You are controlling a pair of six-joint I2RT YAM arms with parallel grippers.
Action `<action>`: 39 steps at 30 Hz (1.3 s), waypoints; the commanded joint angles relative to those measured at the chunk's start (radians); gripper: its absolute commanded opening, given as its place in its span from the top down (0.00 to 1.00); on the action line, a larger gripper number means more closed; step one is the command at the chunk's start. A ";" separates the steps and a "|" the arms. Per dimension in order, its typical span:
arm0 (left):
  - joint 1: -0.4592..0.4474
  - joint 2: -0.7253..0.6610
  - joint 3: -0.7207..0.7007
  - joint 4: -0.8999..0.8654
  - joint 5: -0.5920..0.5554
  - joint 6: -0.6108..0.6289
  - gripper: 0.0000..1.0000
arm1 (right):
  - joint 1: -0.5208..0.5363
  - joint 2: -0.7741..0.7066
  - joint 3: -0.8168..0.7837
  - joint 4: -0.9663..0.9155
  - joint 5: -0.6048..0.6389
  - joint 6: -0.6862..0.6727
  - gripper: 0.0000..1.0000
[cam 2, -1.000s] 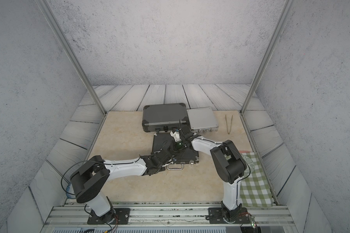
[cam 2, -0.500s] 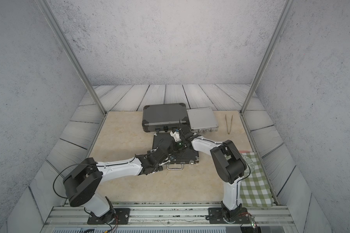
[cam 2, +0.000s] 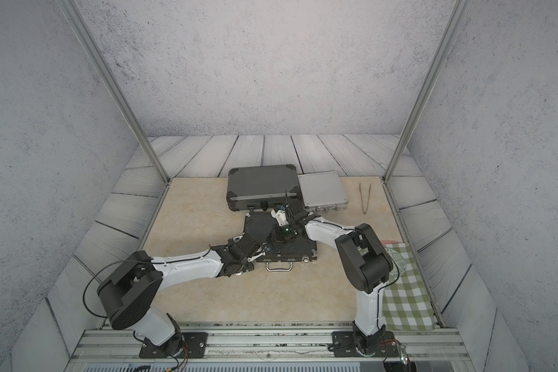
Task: Close the poker set cases
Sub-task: Fasten the fastener on the poker set case.
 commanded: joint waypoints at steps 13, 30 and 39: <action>0.010 0.024 -0.019 0.105 0.079 -0.086 0.09 | 0.005 0.074 -0.045 -0.188 0.096 -0.019 0.96; 0.038 -0.022 0.003 -0.012 0.235 -0.078 0.11 | 0.006 0.071 -0.043 -0.190 0.098 -0.019 0.96; 0.037 0.002 0.038 -0.049 0.296 -0.088 0.11 | 0.005 0.080 -0.054 -0.181 0.098 -0.018 0.96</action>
